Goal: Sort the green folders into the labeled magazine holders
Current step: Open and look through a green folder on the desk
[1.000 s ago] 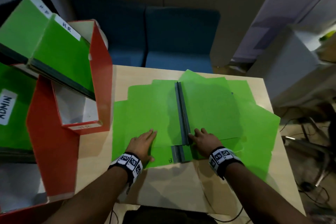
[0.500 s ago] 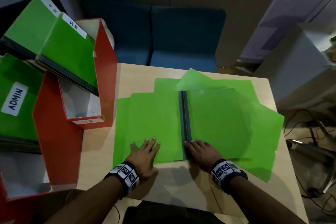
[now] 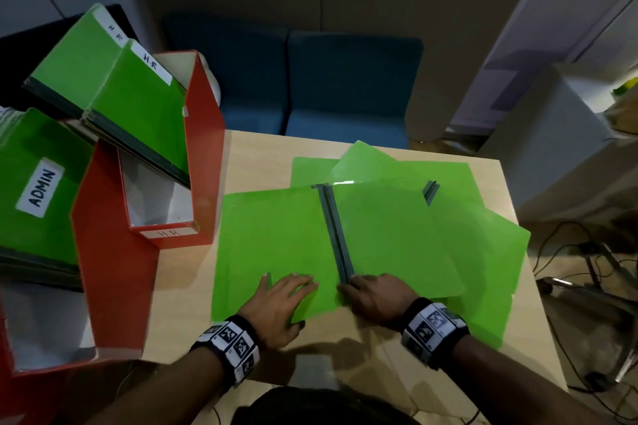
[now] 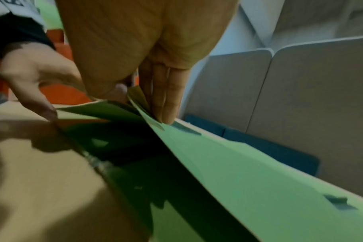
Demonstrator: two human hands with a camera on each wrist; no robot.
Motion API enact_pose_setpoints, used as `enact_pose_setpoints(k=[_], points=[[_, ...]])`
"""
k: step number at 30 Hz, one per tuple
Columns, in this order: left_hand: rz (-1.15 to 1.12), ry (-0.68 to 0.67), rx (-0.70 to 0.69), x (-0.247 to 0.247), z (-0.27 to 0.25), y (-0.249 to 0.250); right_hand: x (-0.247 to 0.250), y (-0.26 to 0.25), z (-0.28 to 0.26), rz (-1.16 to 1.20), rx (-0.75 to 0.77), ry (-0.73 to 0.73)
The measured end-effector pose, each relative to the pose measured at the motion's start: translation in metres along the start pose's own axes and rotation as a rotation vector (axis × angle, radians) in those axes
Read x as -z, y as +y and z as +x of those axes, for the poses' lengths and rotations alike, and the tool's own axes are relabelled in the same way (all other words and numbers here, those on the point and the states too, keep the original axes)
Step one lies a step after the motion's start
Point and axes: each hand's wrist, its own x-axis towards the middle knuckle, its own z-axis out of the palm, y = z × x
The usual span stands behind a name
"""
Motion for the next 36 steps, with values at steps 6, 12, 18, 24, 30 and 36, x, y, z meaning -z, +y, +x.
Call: enact_pose_setpoints(k=[6, 12, 18, 24, 30, 36], points=[[-0.254, 0.23, 0.018, 0.057, 0.006, 0.002, 0.037, 0.03, 0.008, -0.072, -0.013, 0.316], [-0.218, 0.467, -0.121, 0.134, -0.005, -0.02, 0.081, 0.049, 0.005, -0.083, -0.077, 0.507], [-0.042, 0.605, -0.287, 0.199, -0.014, -0.024, 0.116, 0.051, 0.006, 0.0, 0.017, 0.619], [-0.029, 0.716, -0.337, 0.238, -0.018, -0.03, 0.144, 0.042, 0.008, -0.016, 0.104, 0.761], [-0.037, 0.775, -0.338, 0.245, -0.008, -0.046, 0.136, 0.038, 0.0, 0.063, -0.56, 1.073], [0.038, 0.932, -0.361, 0.236, 0.012, -0.027, 0.158, 0.02, 0.017, 0.793, -0.743, 1.017]])
